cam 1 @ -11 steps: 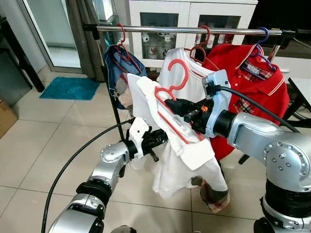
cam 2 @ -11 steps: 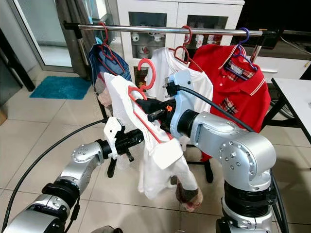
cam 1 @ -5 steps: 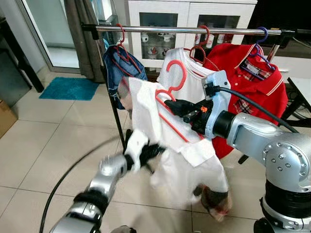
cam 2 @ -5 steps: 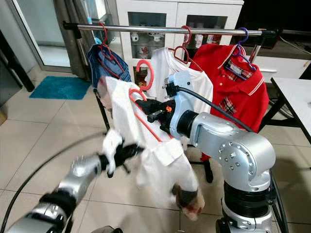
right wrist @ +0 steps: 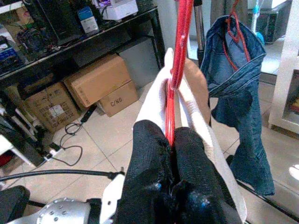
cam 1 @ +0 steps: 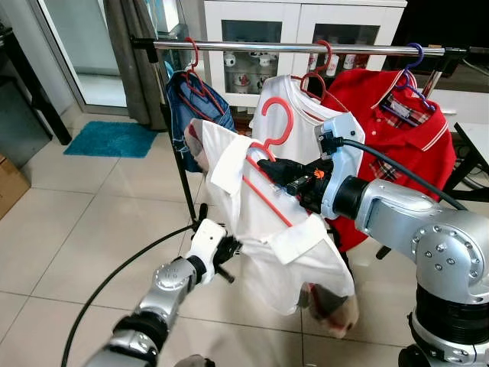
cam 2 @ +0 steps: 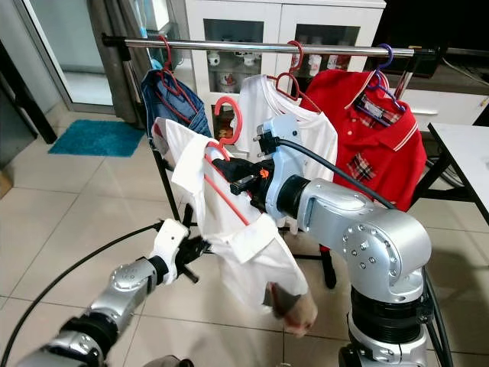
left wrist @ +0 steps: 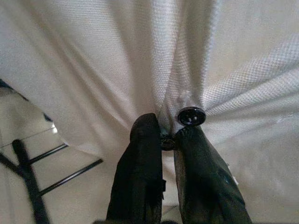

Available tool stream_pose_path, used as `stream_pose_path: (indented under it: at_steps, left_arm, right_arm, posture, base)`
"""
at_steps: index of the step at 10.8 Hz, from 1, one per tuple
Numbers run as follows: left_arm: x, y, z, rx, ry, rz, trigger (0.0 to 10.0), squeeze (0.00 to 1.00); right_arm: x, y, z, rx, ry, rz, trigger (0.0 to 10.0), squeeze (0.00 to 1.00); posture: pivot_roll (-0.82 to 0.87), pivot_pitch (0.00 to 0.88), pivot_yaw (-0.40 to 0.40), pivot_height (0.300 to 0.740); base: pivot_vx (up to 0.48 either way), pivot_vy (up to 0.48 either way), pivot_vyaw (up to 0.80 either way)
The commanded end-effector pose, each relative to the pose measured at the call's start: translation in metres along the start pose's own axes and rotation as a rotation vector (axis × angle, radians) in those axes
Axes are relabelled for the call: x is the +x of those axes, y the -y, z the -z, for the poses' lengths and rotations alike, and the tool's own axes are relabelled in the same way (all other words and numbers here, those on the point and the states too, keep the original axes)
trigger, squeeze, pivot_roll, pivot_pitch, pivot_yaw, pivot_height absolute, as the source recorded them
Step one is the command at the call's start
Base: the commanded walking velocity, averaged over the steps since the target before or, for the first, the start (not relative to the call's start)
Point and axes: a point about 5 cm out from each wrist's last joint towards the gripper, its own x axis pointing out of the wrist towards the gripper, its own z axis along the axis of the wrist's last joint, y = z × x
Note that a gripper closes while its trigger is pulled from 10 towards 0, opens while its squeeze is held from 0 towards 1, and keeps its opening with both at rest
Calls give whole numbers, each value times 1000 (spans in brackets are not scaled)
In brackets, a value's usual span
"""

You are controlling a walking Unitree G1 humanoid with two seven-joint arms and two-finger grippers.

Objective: Hang hanger

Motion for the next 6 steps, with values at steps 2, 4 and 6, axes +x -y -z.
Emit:
stream_pose_path:
  at_steps: [2,4,6]
  left_arm:
    - [-9,-2,-7,-26,85,22,10000,1000]
    - [-22,-3,-6,-12,119,27,10000,1000]
    - [-47,-4,-16,-7,172,61,10000,1000]
  right_arm:
    - [-3,12,9,-2,13,85,0,0]
    - [-5,26,25,-16,-26,193,0,0]
    - [-13,57,59,-5,-117,406,0,0]
  posture:
    - [-164,0,58,740]
    - [-141,0,49,740]
    - [-114,3,50,740]
  base:
    - [0,0,0]
    - [0,0,0]
    - [0,0,0]
